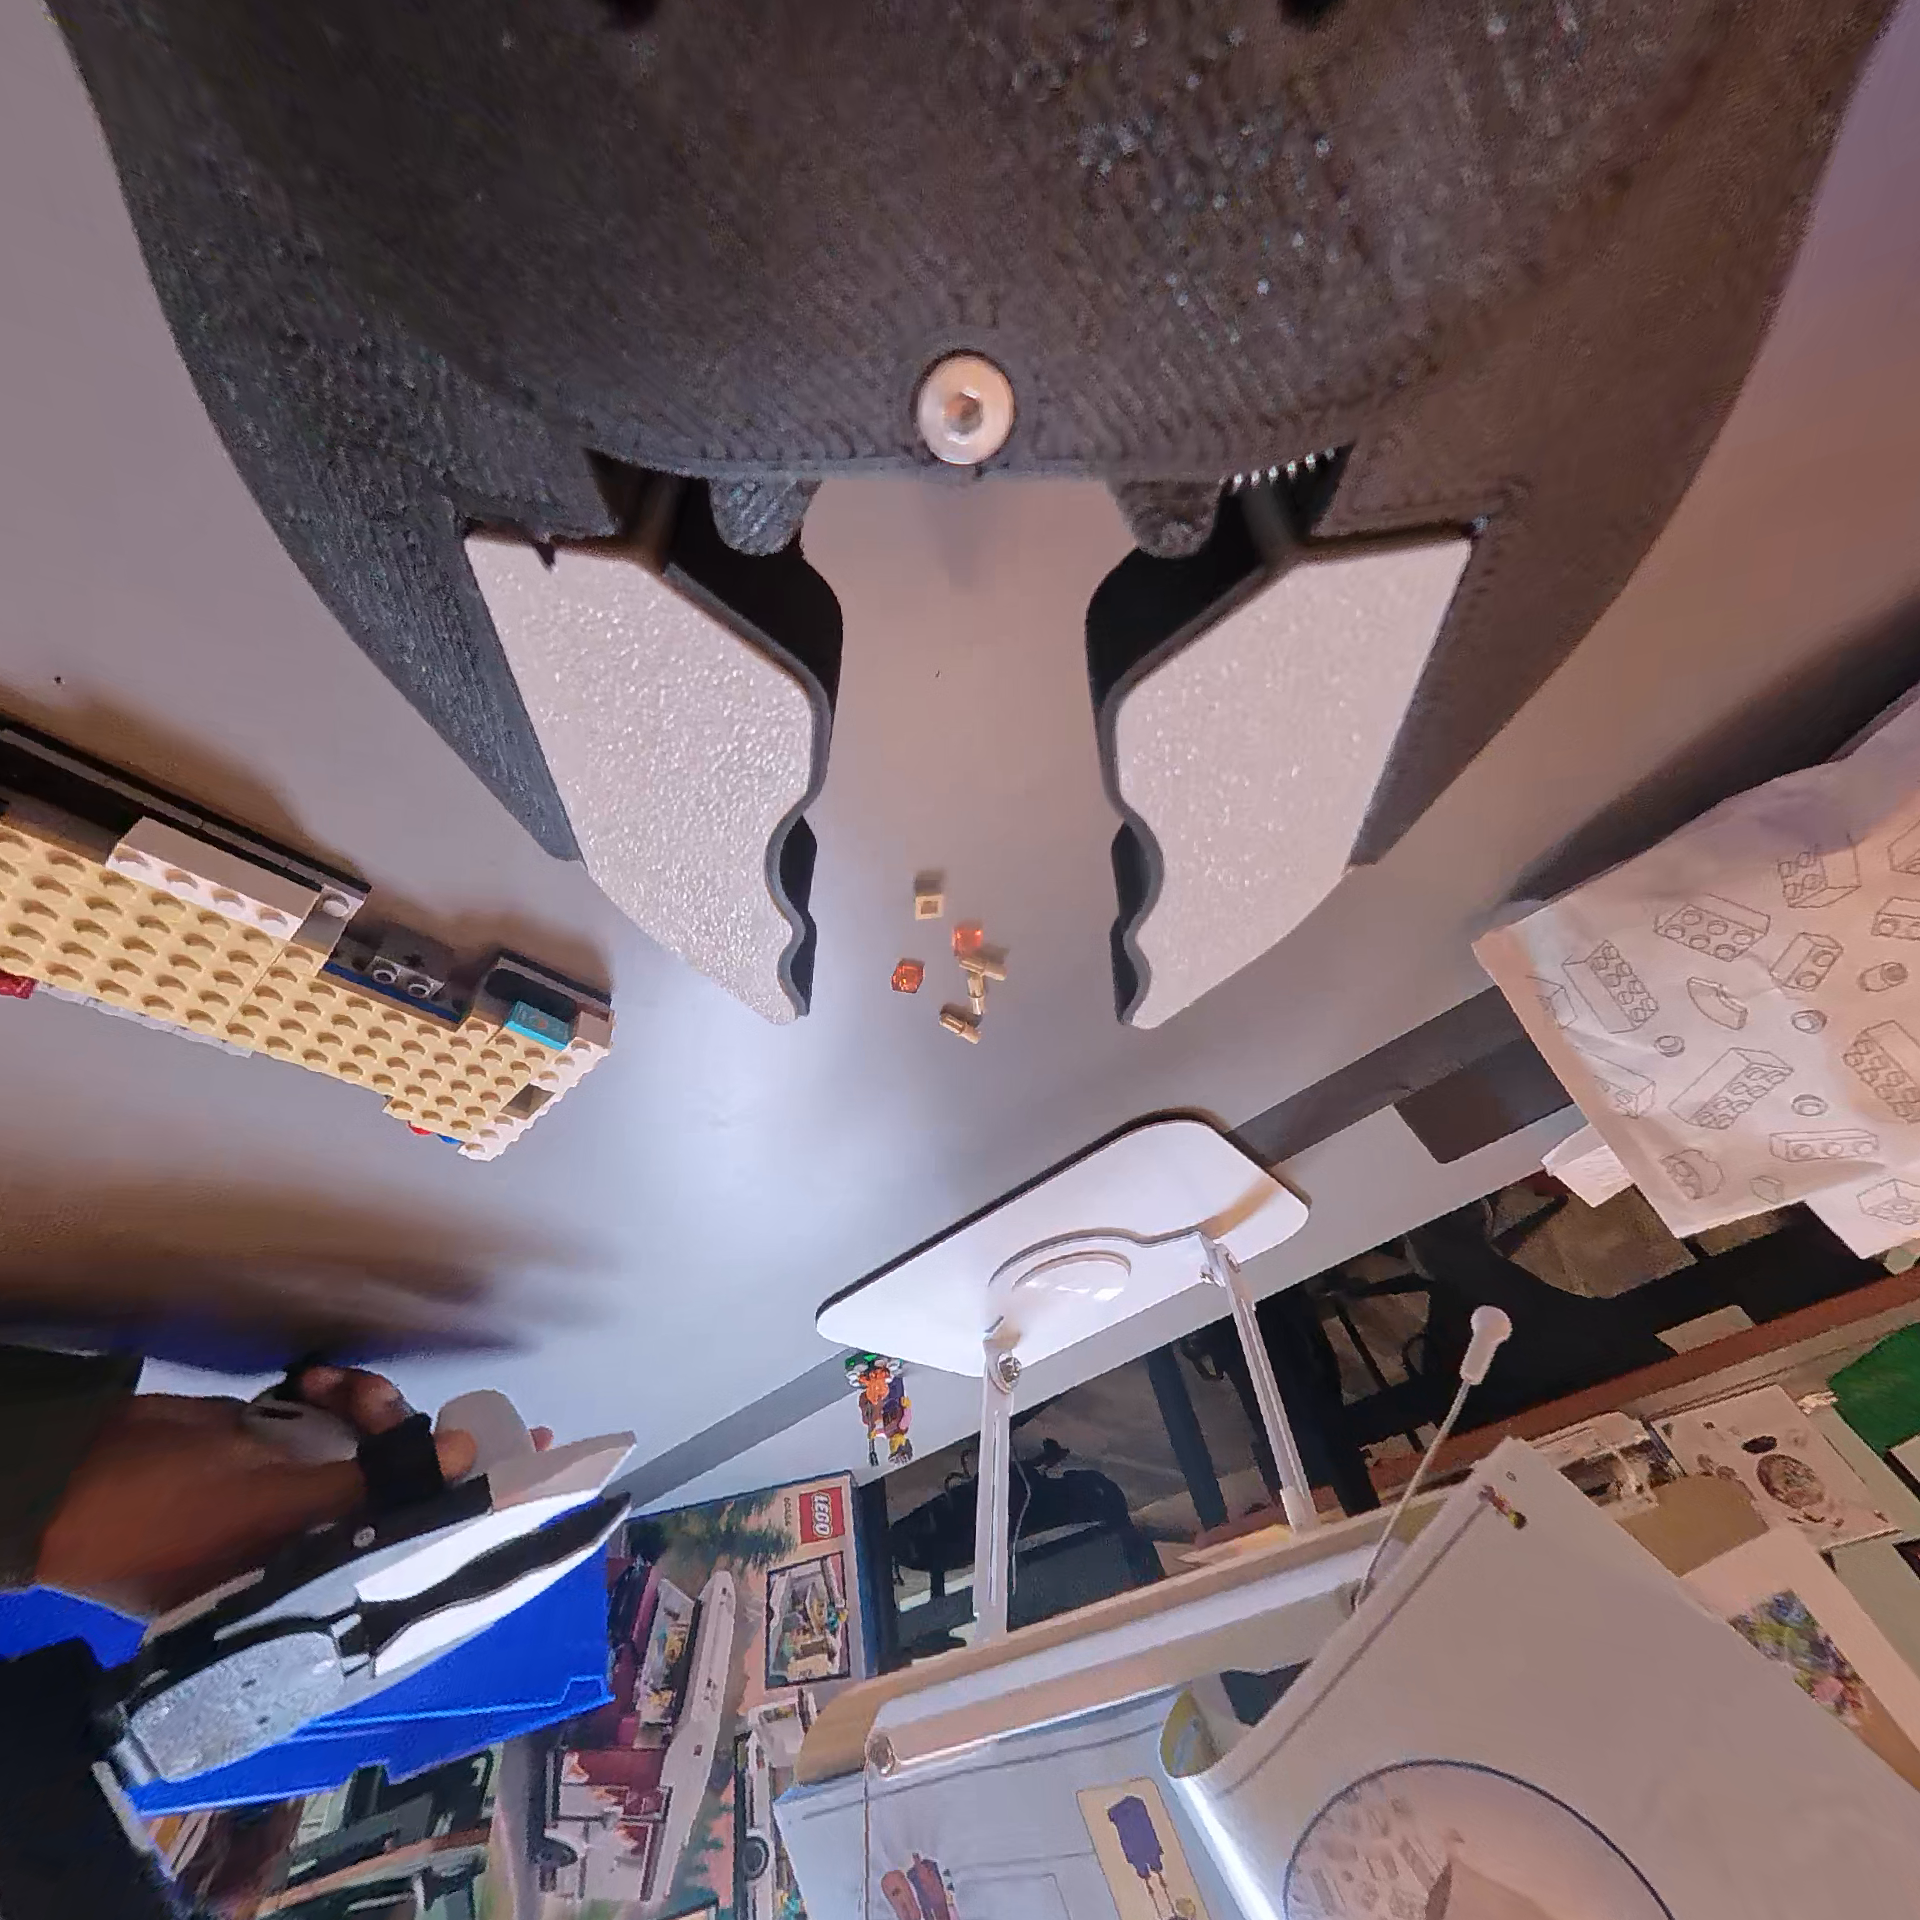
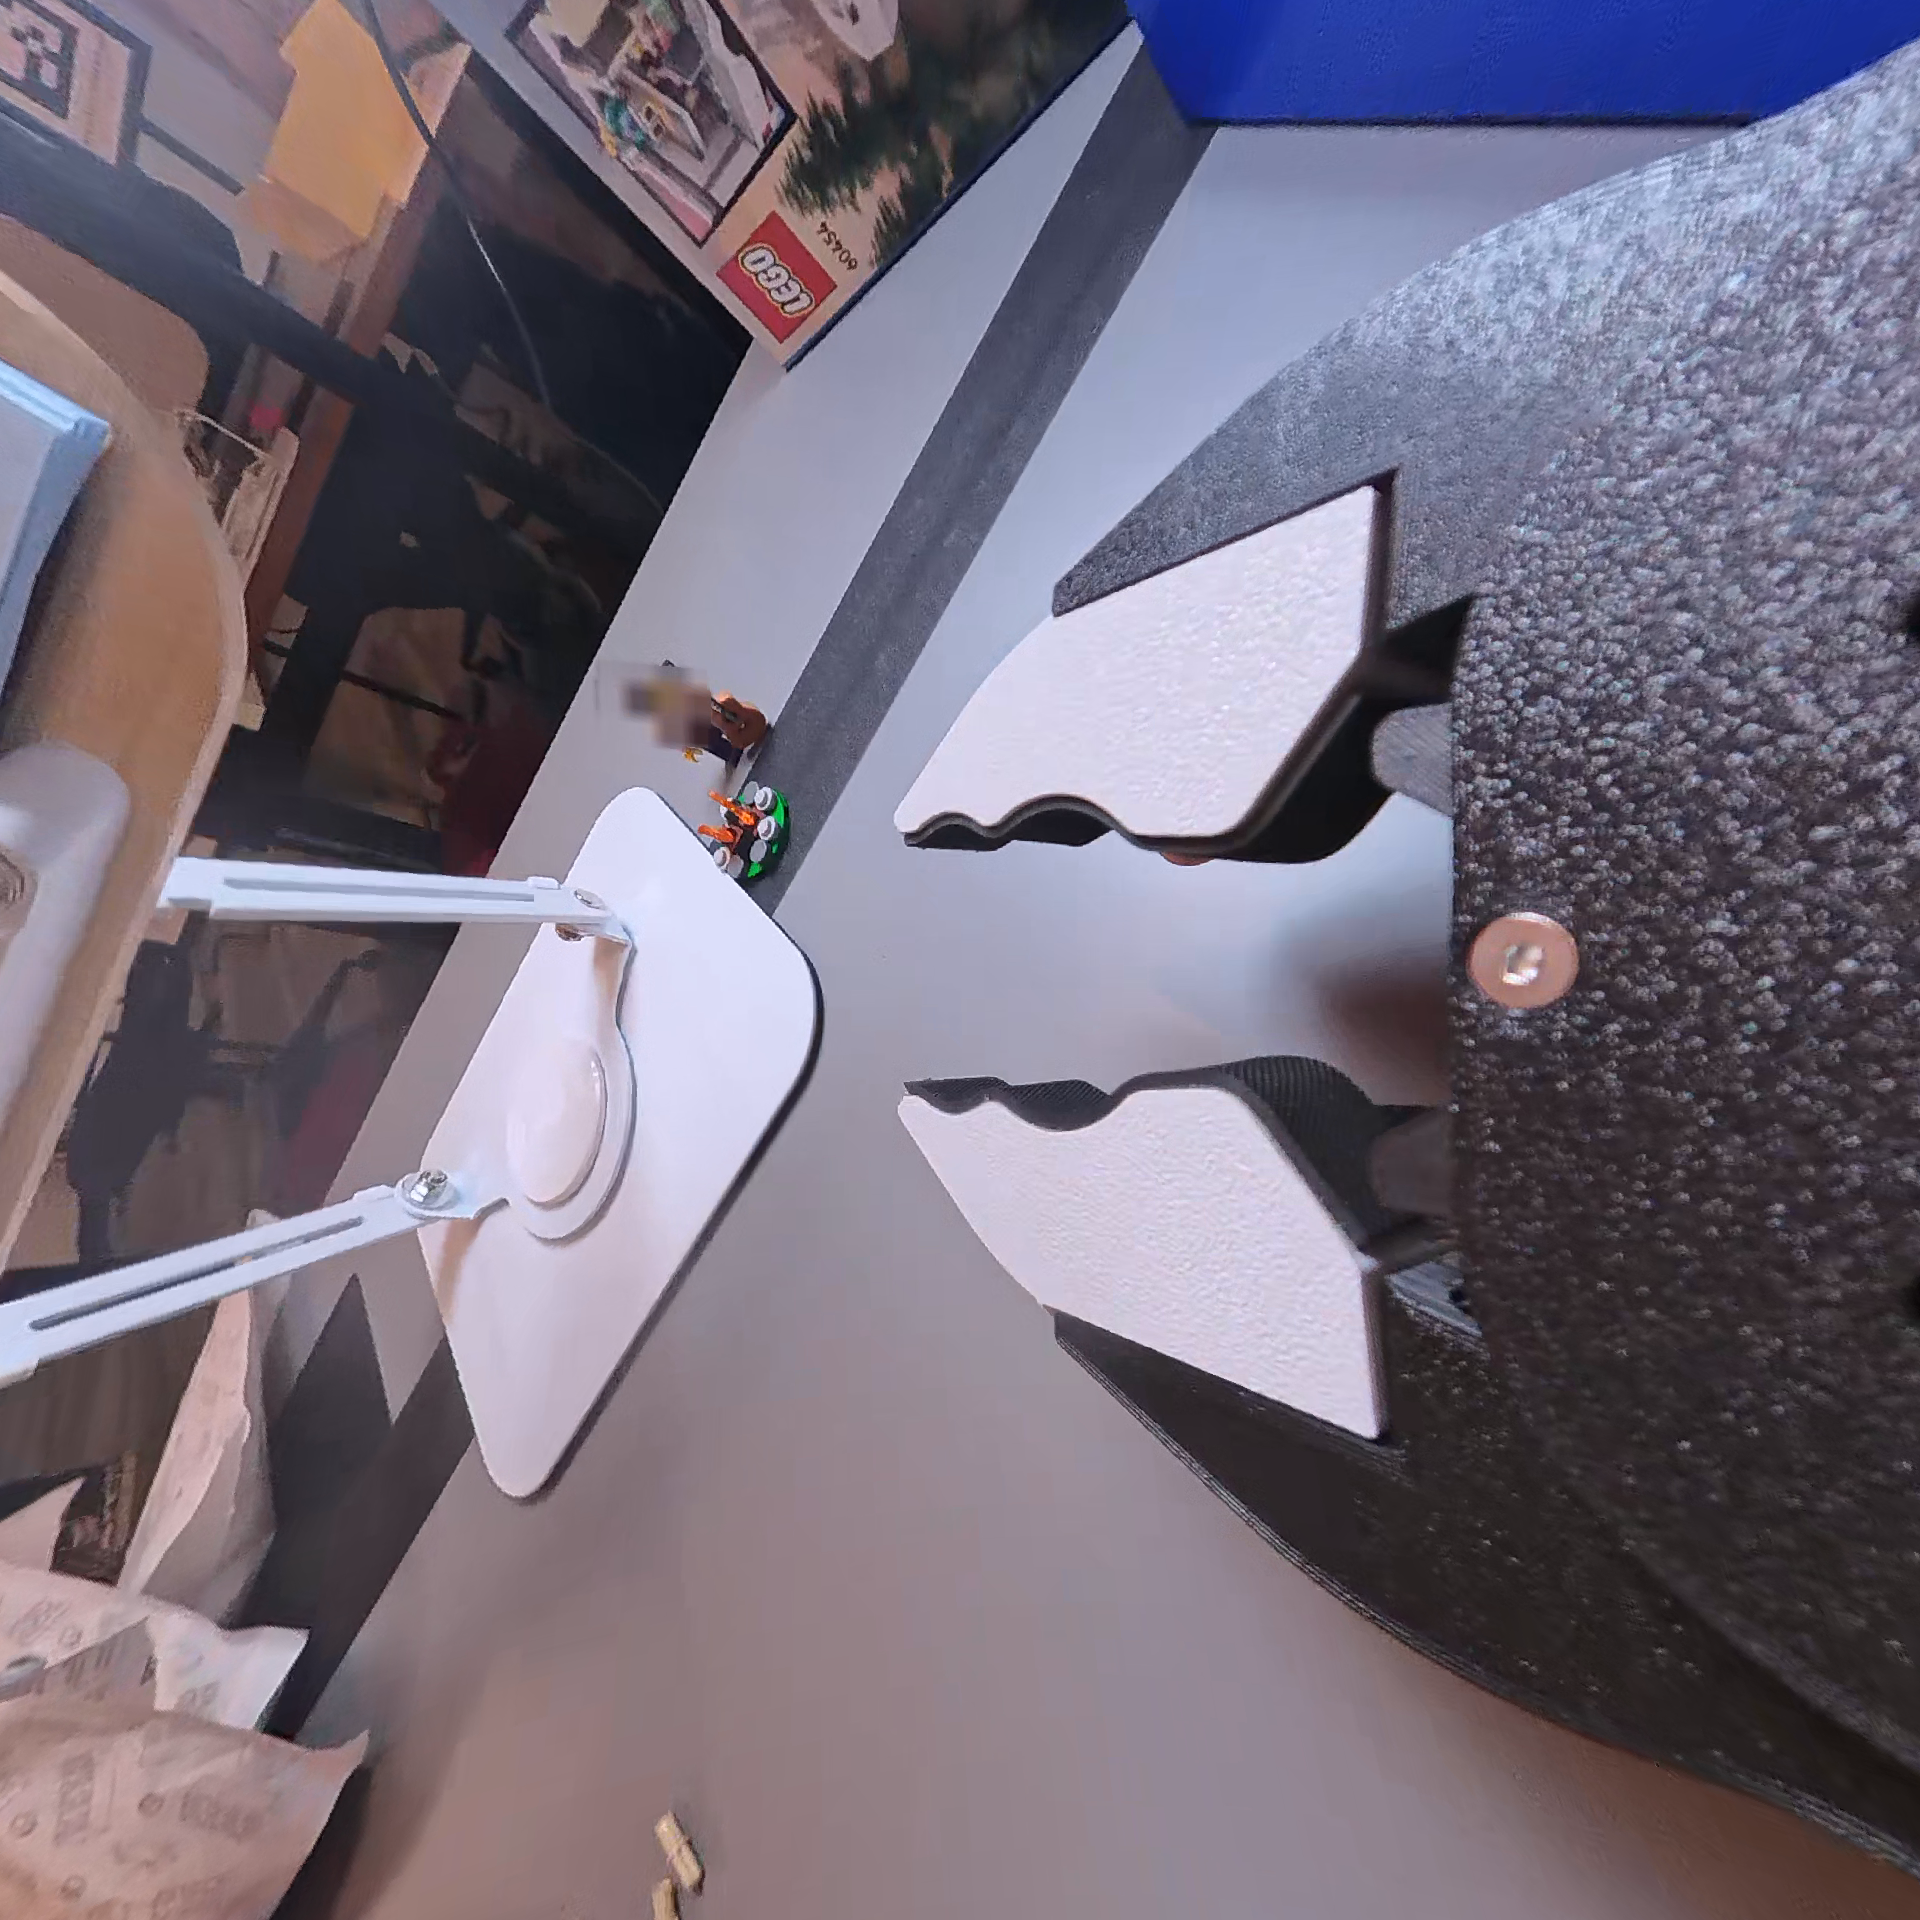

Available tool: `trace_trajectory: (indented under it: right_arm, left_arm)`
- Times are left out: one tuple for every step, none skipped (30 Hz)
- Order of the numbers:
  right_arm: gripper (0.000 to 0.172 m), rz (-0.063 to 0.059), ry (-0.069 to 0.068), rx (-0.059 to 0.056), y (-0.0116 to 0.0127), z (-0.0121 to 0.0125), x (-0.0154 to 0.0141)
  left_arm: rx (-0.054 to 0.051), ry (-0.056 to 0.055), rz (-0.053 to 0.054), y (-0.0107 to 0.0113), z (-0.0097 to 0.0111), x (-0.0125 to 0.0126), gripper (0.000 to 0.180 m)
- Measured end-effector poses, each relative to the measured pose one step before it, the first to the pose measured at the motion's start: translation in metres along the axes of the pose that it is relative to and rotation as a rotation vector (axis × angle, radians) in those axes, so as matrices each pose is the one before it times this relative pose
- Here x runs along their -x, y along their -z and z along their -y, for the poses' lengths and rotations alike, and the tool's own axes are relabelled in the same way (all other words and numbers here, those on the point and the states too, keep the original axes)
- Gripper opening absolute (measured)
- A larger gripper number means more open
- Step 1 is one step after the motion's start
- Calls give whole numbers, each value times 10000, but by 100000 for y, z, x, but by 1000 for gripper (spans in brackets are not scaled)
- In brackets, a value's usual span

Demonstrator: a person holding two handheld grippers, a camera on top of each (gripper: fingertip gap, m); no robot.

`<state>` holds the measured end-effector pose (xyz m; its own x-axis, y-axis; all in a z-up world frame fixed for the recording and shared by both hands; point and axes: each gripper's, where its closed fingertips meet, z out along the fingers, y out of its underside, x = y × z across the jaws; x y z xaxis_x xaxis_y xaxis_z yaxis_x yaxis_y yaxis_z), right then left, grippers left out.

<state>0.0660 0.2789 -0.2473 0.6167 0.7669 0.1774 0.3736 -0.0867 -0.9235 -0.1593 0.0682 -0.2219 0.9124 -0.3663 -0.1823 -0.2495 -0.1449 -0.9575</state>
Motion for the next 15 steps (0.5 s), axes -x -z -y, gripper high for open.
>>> trace_trajectory:
  right_arm:
    - [43,41,-91,-17,-352,99,-309]
    - [43,38,-86,-81,-237,160,-255]
    - [42,94,-98,-95,-113,157,-91]
    - [42,212,-107,-78,-3,127,199]
    - [42,357,-71,-69,107,100,554]
    - [41,530,28,-45,186,54,946]
    - [41,792,150,10,234,-19,1456]
    - [41,1110,221,106,252,-131,2019]
    - [41,1367,222,222,192,-238,2518]
    - [42,1303,249,346,-16,-311,2546]
    - [48,1047,367,528,-337,-489,2244]
    - [54,869,430,725,-661,-635,1960]
    - [61,768,376,770,-923,-541,1755]
    - [70,638,335,629,-1068,-175,1468]
    - [75,369,349,407,-1069,259,945]
  left_arm:
    - [104,-55,-34,-97,-291,-73,55]
    - [93,-60,-27,-97,-288,-57,55]
    - [61,-75,-27,-116,-243,-61,54]
    - [70,-78,-50,-126,-247,-103,53]
    - [82,-66,-37,-143,-258,-75,53]
    - [82,-45,-35,-142,-228,-69,52]
    - [68,-23,-48,-111,-191,-88,52]
    - [52,-23,-39,-82,-141,-71,52]
    - [35,-29,-39,-39,-102,-71,51]
    - [6,-31,-56,10,-54,-91,51]
    - [-24,-15,-84,25,-5,-138,50]
    - [-49,2,-124,22,45,-203,49]
    - [-58,24,-141,5,84,-250,48]
    - [-57,38,-178,-22,112,-355,47]
    - [-50,31,-169,-51,157,-398,47]
